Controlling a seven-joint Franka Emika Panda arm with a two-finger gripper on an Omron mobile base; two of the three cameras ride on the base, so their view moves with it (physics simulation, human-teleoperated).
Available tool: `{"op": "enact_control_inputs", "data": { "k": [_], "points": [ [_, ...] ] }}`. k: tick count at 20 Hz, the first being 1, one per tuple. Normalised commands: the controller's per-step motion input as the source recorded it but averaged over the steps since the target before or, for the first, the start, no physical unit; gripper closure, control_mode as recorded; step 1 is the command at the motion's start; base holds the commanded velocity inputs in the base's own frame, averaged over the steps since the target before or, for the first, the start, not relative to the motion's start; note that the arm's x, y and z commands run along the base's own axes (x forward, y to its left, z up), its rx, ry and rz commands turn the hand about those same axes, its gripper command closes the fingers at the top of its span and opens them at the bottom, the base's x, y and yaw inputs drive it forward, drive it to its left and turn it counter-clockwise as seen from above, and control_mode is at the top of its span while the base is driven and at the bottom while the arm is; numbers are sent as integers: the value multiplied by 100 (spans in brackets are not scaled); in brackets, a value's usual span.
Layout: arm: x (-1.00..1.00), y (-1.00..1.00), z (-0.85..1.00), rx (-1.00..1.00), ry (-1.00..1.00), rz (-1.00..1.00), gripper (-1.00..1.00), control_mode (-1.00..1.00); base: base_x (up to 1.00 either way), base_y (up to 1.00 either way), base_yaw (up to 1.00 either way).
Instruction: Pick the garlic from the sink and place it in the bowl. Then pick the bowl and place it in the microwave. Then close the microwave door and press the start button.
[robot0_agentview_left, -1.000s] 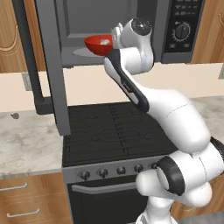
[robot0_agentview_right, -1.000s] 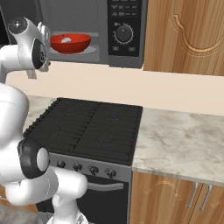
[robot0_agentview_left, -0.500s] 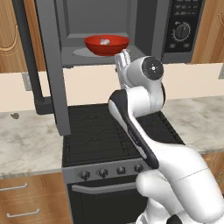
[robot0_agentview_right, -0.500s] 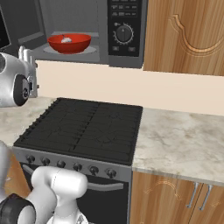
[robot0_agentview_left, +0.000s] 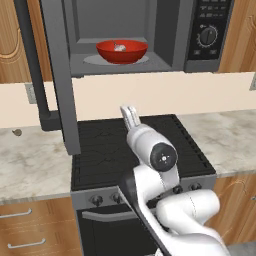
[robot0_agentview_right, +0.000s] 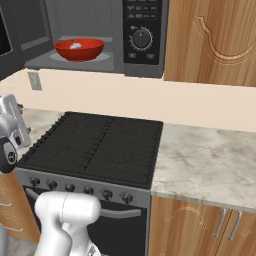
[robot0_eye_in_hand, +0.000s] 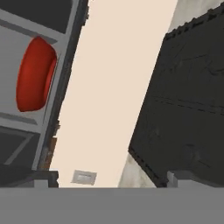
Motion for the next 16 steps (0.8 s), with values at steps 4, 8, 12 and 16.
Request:
{"op": "enact_control_inputs", "data": {
  "k": [4, 8, 12, 16],
  "points": [
    [-1, 95, -41, -15, -25, 0, -100, -100, 0, 0, 0],
    [-9, 81, -50, -16, -16, -1, -100, -100, 0, 0, 0],
    [0, 68, -40, -12, -10, -5, -100, -100, 0, 0, 0],
    [-2, 76, 19, -9, -23, -10, -100, -100, 0, 0, 0]
  ]
}}
